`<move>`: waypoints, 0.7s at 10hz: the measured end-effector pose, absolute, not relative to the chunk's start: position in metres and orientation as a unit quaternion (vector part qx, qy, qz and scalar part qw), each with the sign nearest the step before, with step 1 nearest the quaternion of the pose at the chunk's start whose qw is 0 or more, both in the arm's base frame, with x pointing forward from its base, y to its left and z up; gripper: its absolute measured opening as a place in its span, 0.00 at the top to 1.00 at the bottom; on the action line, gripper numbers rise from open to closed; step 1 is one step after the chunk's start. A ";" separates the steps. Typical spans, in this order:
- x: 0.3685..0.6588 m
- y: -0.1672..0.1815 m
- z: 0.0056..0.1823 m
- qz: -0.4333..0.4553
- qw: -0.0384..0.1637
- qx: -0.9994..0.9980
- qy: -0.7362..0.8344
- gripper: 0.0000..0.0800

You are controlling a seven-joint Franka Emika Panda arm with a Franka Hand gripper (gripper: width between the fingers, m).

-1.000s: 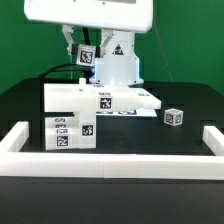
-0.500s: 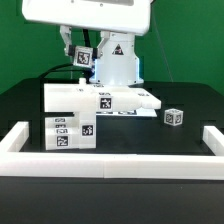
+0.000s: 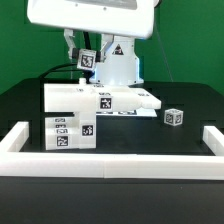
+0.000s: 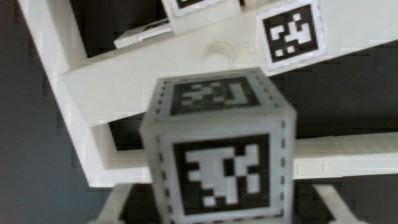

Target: Assemble chair

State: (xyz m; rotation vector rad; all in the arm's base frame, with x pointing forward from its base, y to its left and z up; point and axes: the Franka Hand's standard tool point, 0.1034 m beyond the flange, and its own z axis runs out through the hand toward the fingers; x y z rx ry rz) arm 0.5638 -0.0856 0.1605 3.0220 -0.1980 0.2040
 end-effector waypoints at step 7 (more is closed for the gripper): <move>0.560 -0.081 0.156 0.072 0.011 0.993 -0.090 0.64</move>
Offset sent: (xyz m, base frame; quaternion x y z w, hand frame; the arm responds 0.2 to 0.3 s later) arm 0.0055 0.0278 -0.0053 0.1103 0.0173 0.0115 0.9937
